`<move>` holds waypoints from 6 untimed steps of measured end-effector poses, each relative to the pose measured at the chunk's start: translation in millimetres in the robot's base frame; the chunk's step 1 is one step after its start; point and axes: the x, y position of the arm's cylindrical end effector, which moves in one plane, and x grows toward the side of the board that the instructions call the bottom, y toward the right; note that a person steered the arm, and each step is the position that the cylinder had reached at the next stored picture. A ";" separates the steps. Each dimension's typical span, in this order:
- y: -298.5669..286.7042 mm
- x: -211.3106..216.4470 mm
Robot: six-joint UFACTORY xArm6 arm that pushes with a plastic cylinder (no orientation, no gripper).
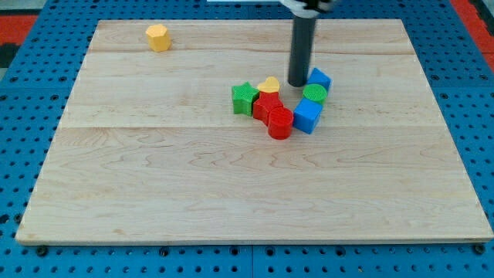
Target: Push the green star towards the centre left
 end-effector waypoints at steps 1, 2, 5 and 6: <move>-2.1 3.7; -35.7 20.0; -114.8 32.7; -127.4 25.5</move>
